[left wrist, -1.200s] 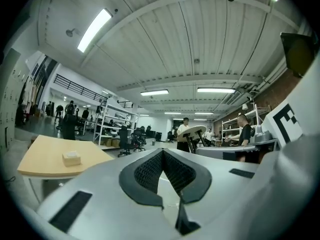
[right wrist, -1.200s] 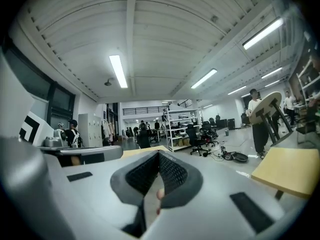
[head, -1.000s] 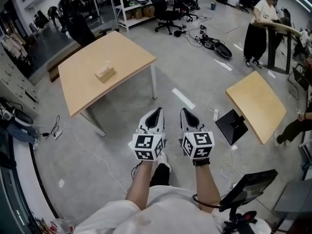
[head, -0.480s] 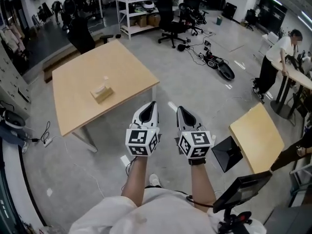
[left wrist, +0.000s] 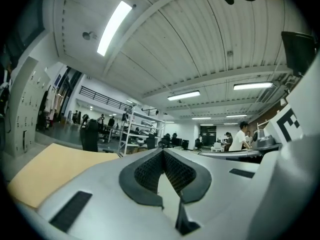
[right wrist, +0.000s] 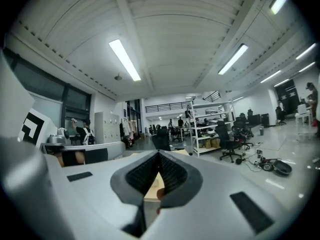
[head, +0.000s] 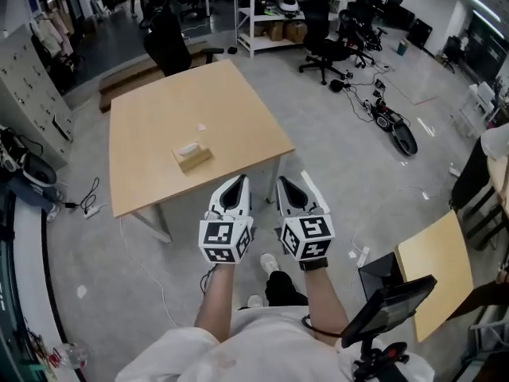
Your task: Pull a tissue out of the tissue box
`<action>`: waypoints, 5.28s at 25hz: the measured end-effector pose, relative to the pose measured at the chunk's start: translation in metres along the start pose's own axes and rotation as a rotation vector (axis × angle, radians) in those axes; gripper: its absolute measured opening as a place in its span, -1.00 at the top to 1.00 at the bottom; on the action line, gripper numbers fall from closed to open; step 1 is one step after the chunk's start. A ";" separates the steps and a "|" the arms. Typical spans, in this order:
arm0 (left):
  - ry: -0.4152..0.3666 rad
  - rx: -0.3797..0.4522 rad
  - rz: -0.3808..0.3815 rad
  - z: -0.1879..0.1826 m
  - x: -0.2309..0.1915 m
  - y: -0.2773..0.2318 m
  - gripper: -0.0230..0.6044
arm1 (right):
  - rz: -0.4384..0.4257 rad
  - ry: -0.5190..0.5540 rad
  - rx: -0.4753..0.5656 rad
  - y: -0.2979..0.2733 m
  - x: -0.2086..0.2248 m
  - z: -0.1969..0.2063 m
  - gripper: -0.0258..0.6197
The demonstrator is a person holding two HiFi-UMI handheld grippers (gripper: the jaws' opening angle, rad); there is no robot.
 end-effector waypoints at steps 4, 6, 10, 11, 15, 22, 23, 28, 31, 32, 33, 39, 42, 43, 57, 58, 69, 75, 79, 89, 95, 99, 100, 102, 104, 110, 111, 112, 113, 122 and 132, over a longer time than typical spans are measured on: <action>-0.009 0.008 -0.091 -0.007 -0.047 -0.032 0.96 | -0.114 0.027 -0.004 -0.066 -0.010 -0.009 0.92; -0.016 0.023 -0.139 -0.018 -0.066 -0.050 0.96 | -0.160 0.028 0.009 -0.095 -0.005 -0.023 0.92; -0.040 0.062 -0.221 -0.041 -0.098 -0.088 0.96 | -0.234 0.022 0.043 -0.152 0.012 -0.053 0.92; -0.043 0.066 -0.238 -0.042 -0.106 -0.096 0.96 | -0.248 0.015 0.046 -0.164 0.016 -0.057 0.92; -0.030 0.057 -0.342 -0.029 -0.132 -0.108 0.96 | -0.308 0.003 0.020 -0.205 0.032 -0.050 0.92; -0.024 0.004 -0.486 -0.008 -0.176 -0.095 0.96 | -0.434 -0.009 -0.077 -0.258 0.002 -0.014 0.92; -0.023 0.002 -0.507 -0.007 -0.182 -0.091 0.96 | -0.455 -0.009 -0.084 -0.264 -0.006 -0.011 0.92; -0.004 -0.016 -0.568 0.001 -0.231 -0.075 0.96 | -0.517 -0.001 -0.120 -0.304 -0.048 0.001 0.92; 0.004 -0.018 -0.579 -0.002 -0.271 -0.069 0.96 | -0.521 0.007 -0.137 -0.334 -0.075 0.006 0.92; 0.003 -0.015 -0.577 -0.005 -0.284 -0.069 0.96 | -0.519 0.009 -0.138 -0.344 -0.083 0.005 0.92; -0.001 -0.009 -0.572 -0.009 -0.297 -0.069 0.96 | -0.517 0.012 -0.136 -0.354 -0.091 0.003 0.92; -0.025 0.035 -0.526 -0.041 -0.380 -0.078 0.96 | -0.506 0.057 -0.078 -0.415 -0.143 -0.025 0.92; -0.045 0.065 -0.492 -0.061 -0.420 -0.082 0.96 | -0.485 0.069 -0.040 -0.443 -0.167 -0.040 0.92; -0.052 0.068 -0.479 -0.066 -0.431 -0.085 0.96 | -0.477 0.073 -0.033 -0.452 -0.171 -0.043 0.92; 0.047 -0.059 -0.396 -0.001 -0.510 -0.128 0.96 | -0.478 0.196 -0.269 -0.529 -0.152 0.029 0.92; 0.050 -0.068 -0.393 0.003 -0.515 -0.131 0.96 | -0.507 0.215 -0.294 -0.535 -0.153 0.036 0.92; 0.168 -0.165 -0.416 0.066 -0.558 -0.133 0.96 | -0.775 0.589 -0.569 -0.537 -0.185 0.163 0.86; 0.195 -0.202 -0.409 0.082 -0.557 -0.133 0.96 | -0.912 0.736 -0.663 -0.513 -0.204 0.212 0.30; 0.204 -0.209 -0.411 0.088 -0.558 -0.133 0.96 | -0.899 0.894 -0.668 -0.511 -0.205 0.238 0.21; 0.221 -0.206 -0.438 0.096 -0.565 -0.116 0.96 | -0.711 1.034 -0.610 -0.526 -0.203 0.255 0.71; 0.204 -0.184 -0.426 0.080 -0.561 -0.126 0.96 | -0.662 0.962 -0.573 -0.536 -0.194 0.226 0.91; 0.172 -0.164 -0.412 0.064 -0.563 -0.136 0.96 | -0.632 0.857 -0.512 -0.552 -0.191 0.194 0.91; 0.163 -0.156 -0.412 0.058 -0.565 -0.138 0.96 | -0.625 0.823 -0.492 -0.557 -0.191 0.184 0.91; 0.144 -0.137 -0.413 0.046 -0.569 -0.139 0.96 | -0.613 0.751 -0.445 -0.567 -0.192 0.162 0.91; 0.122 -0.116 -0.414 0.029 -0.572 -0.139 0.96 | -0.597 0.674 -0.389 -0.576 -0.195 0.134 0.91; 0.050 -0.033 -0.414 -0.025 -0.570 -0.140 0.96 | -0.534 0.381 -0.204 -0.592 -0.197 0.037 0.91; 0.037 -0.016 -0.416 -0.034 -0.570 -0.140 0.96 | -0.525 0.318 -0.170 -0.594 -0.197 0.022 0.91; 0.024 0.001 -0.419 -0.043 -0.568 -0.141 0.96 | -0.516 0.256 -0.137 -0.596 -0.196 0.007 0.91; 0.012 0.017 -0.422 -0.051 -0.566 -0.141 0.96 | -0.504 0.196 -0.107 -0.597 -0.194 -0.007 0.91; -0.074 0.113 -0.436 -0.094 -0.545 -0.144 0.96 | -0.390 0.029 0.083 -0.590 -0.183 -0.085 0.91; -0.113 0.133 -0.453 -0.107 -0.541 -0.143 0.96 | -0.389 0.054 0.124 -0.592 -0.191 -0.097 0.92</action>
Point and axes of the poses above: the fingertips, and each gripper's own axes: y backward along the fingers, x to its right, z out of its underside, the point moved 4 cm from there along y, backward along the fingers, and after that the axes turned 8 degrees about z, right-handed, at the moved point
